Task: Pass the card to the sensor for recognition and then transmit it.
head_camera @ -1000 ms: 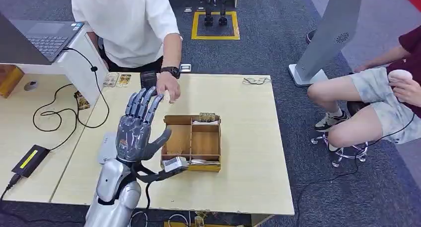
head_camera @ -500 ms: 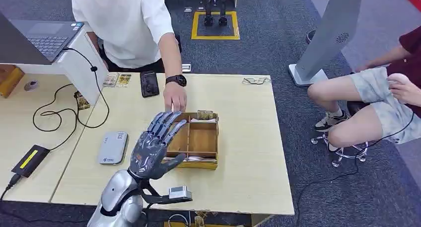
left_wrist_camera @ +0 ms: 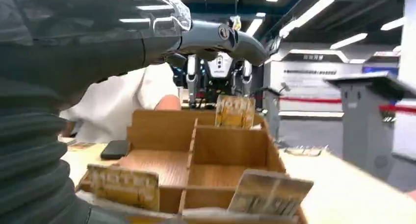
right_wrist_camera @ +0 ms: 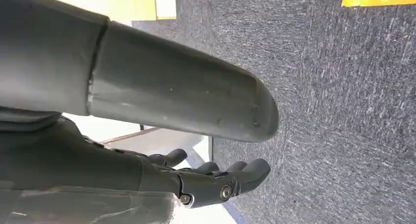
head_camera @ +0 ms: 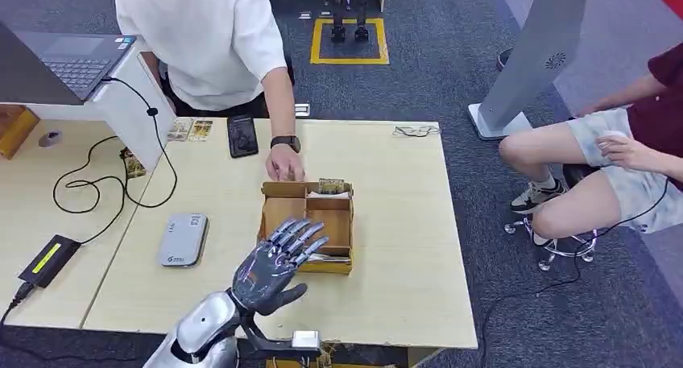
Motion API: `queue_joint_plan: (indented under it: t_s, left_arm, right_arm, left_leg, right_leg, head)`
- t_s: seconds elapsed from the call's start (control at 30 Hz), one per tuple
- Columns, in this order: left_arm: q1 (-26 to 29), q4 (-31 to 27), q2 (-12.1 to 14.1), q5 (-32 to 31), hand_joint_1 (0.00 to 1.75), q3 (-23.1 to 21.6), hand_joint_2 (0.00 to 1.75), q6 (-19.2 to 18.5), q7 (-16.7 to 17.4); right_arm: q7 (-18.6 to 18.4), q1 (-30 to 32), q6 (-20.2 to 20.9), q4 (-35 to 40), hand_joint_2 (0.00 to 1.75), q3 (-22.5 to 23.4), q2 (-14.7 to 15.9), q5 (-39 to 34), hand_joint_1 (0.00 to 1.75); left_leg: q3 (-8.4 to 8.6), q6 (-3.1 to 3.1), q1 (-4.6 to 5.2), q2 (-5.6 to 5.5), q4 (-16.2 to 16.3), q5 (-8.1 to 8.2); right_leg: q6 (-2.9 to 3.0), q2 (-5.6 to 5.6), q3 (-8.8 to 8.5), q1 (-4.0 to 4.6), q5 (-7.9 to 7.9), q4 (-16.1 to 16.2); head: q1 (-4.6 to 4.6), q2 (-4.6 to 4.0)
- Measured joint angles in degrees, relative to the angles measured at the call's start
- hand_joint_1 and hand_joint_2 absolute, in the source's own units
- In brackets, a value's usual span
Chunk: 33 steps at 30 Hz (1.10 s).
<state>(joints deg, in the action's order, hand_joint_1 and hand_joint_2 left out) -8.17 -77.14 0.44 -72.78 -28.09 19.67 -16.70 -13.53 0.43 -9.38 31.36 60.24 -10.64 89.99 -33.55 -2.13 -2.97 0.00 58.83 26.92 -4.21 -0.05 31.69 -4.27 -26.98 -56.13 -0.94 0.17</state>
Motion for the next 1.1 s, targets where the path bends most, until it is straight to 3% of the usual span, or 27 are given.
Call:
queue_joint_plan:
  t_s: [0.17, 0.43, 0.63, 1.0, 1.1]
  left_arm:
    - [-0.4, 1.9, 0.1, -0.7, 0.00, -0.8, 1.75, 0.2, 0.5]
    - [-1.9, 6.3, -1.1, -12.4, 0.00, -1.6, 1.75, 4.7, 12.5]
    - [-1.8, 6.3, -3.1, -14.2, 0.00, -0.5, 1.75, 5.1, 16.6]
    - [-1.1, 5.1, -4.9, -14.4, 0.00, 2.3, 1.75, 5.2, 18.7]
    - [-1.1, 4.7, -4.7, -14.4, 0.00, 2.3, 1.75, 5.1, 22.0]
  right_arm:
    - [0.0, 0.0, 0.0, 0.0, 0.00, 0.0, 0.0, 0.0, 0.00]
    - [-0.8, 0.1, 0.2, 0.3, 0.00, -0.3, 0.0, 0.0, 0.00]
    - [-0.8, 0.7, 1.3, 1.8, 0.00, -0.6, -0.4, 0.0, 0.00]
    - [-0.9, 1.2, 1.7, 3.3, 0.00, -1.1, -1.1, 0.0, 0.00]
    - [-0.9, 1.2, 1.7, 3.4, 0.00, -1.2, -1.2, 0.0, 0.00]
  left_leg:
    - [0.00, 0.00, 0.00, 0.00, 0.0, 0.00]
    - [0.00, 0.00, 0.00, 0.00, 0.0, 0.00]
    - [-0.01, 0.00, 0.00, -0.01, 0.0, 0.00]
    - [-0.01, 0.00, 0.00, -0.01, 0.0, 0.00]
    - [-0.01, 0.00, 0.00, -0.01, 0.0, 0.00]
  right_leg:
    - [0.00, 0.00, 0.00, 0.00, 0.00, 0.0]
    - [0.00, 0.00, -0.01, 0.00, 0.01, 0.0]
    - [0.00, -0.01, -0.02, 0.00, 0.00, 0.0]
    - [0.00, -0.01, -0.03, 0.00, 0.01, 0.0]
    - [0.00, -0.02, -0.03, 0.00, 0.00, 0.0]
  head:
    - [0.00, 0.00]
    - [0.04, 0.00]
    - [0.02, 0.00]
    - [0.02, 0.00]
    - [0.00, 0.00]
